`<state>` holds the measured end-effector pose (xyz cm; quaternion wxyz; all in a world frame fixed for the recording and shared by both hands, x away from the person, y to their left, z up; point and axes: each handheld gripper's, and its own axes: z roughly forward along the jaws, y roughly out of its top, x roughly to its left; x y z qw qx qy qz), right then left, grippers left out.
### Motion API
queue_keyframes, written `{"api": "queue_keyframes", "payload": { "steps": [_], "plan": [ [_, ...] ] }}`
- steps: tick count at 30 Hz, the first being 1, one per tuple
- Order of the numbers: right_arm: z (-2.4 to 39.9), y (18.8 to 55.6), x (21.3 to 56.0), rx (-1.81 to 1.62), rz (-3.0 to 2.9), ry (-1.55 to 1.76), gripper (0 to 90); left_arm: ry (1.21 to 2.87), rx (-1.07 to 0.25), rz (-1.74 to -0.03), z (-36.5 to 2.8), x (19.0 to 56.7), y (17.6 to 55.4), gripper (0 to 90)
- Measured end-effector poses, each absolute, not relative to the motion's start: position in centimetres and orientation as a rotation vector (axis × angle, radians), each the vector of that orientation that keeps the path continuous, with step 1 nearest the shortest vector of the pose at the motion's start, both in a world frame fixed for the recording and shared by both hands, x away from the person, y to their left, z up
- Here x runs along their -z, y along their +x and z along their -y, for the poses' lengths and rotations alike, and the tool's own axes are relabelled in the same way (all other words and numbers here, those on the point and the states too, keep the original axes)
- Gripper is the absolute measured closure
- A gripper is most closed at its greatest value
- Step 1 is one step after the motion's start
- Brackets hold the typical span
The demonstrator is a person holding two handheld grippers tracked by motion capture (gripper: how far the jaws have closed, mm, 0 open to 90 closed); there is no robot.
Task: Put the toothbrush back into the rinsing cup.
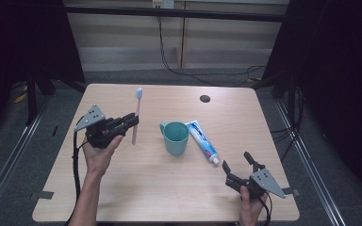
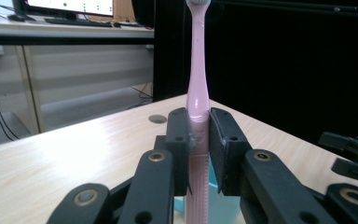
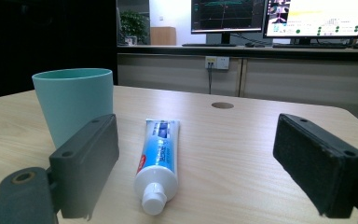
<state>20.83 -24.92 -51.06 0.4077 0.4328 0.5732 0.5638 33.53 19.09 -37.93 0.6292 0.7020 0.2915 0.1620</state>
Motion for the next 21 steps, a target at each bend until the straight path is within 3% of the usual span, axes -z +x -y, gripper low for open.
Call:
{"api": "queue_keyframes", "payload": {
  "steps": [13,21],
  "plan": [
    [24.9,20.8,51.1,-1.419,-1.447,1.091,13.5,1.569,-0.341,-0.673,-18.5,37.6,34.2,78.7],
    [24.9,20.8,51.1,-1.423,-1.443,1.089,13.5,1.583,-0.327,-0.639,-16.0,37.2,34.2,78.8]
  ]
}}
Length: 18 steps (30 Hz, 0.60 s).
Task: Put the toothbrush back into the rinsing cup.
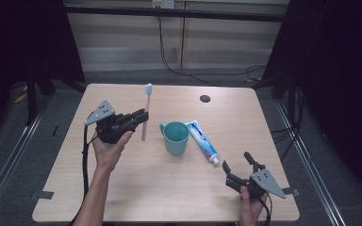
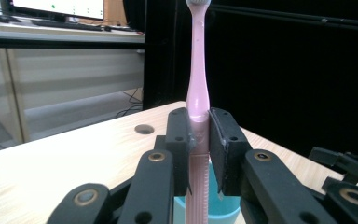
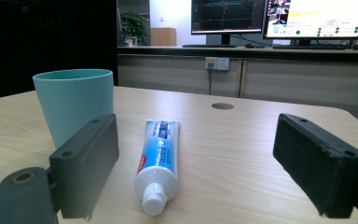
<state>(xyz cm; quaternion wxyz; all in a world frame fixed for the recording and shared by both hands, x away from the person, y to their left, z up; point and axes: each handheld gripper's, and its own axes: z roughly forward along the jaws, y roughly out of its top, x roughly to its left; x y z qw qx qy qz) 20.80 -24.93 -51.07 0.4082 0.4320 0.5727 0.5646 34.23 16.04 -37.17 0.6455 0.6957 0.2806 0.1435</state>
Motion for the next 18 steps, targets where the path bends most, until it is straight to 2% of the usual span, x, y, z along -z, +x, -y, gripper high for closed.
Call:
{"api": "queue_keyframes", "payload": {
  "steps": [18],
  "plan": [
    [25.0,20.8,51.1,-1.425,-1.442,1.085,13.5,1.656,-0.334,-0.561,-12.2,36.9,34.9,78.7]
  ]
}}
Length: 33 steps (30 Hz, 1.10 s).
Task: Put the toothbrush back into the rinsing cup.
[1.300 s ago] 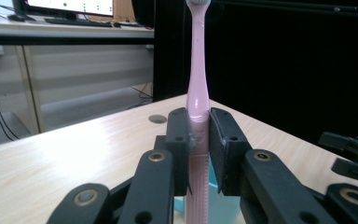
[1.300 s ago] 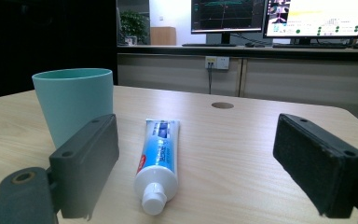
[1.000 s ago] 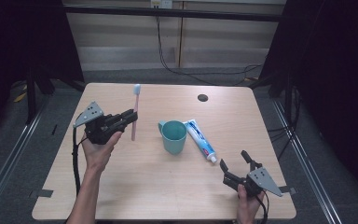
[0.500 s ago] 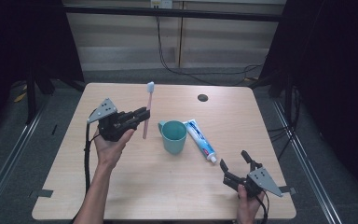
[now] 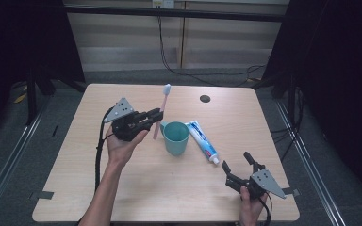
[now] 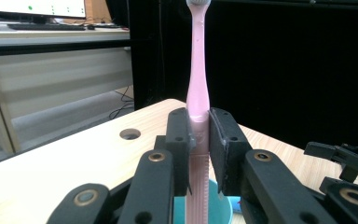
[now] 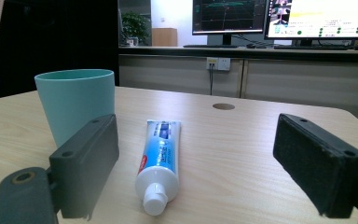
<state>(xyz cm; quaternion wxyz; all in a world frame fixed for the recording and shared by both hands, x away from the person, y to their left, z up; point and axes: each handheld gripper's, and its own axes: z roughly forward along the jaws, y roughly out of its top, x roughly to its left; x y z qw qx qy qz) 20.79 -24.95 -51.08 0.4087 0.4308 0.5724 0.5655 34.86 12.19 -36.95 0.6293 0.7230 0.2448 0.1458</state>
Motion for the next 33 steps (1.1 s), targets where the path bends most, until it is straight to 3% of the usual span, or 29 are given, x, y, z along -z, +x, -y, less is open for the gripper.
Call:
{"api": "queue_keyframes", "payload": {
  "steps": [21,33],
  "plan": [
    [25.0,20.8,51.1,-1.434,-1.45,1.079,13.5,1.65,-0.307,-0.559,-7.7,38.6,36.3,78.7],
    [25.0,20.8,51.1,-1.435,-1.452,1.077,13.5,1.657,-0.286,-0.597,-8.0,40.5,36.9,78.7]
  ]
}}
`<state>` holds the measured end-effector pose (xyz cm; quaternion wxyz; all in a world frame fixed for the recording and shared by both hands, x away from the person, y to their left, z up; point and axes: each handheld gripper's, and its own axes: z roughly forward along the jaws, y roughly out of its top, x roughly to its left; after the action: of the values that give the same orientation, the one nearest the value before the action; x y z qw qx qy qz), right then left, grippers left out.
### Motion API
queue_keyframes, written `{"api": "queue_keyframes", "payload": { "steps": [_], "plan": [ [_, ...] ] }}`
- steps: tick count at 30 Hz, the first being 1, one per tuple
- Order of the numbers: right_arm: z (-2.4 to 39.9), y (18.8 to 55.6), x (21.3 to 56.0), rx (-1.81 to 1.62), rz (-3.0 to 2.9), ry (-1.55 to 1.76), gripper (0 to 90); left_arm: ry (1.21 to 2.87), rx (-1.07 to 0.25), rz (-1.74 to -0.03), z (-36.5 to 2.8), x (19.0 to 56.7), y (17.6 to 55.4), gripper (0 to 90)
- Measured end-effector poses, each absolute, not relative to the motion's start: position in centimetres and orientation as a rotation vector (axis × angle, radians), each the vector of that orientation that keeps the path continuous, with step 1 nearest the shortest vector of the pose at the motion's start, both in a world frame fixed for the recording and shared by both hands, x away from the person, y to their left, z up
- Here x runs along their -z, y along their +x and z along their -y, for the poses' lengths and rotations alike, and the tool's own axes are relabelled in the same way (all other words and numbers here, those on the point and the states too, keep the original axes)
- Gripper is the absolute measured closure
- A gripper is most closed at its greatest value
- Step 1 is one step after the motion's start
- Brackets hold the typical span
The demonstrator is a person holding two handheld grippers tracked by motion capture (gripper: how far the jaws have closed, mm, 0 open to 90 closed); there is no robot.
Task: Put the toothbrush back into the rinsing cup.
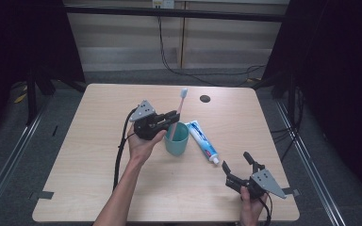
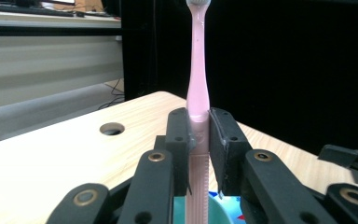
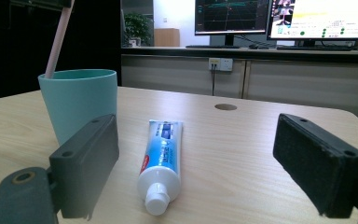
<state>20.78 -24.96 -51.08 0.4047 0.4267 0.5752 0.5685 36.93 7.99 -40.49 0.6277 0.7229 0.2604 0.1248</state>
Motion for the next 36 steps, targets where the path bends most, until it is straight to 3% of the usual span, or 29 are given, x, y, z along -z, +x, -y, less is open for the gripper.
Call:
{"api": "queue_keyframes", "payload": {
  "steps": [36],
  "plan": [
    [24.9,20.8,51.1,-1.433,-1.454,1.076,13.5,1.746,-0.234,-0.679,-9.5,44.3,38.0,78.4]
  ]
}}
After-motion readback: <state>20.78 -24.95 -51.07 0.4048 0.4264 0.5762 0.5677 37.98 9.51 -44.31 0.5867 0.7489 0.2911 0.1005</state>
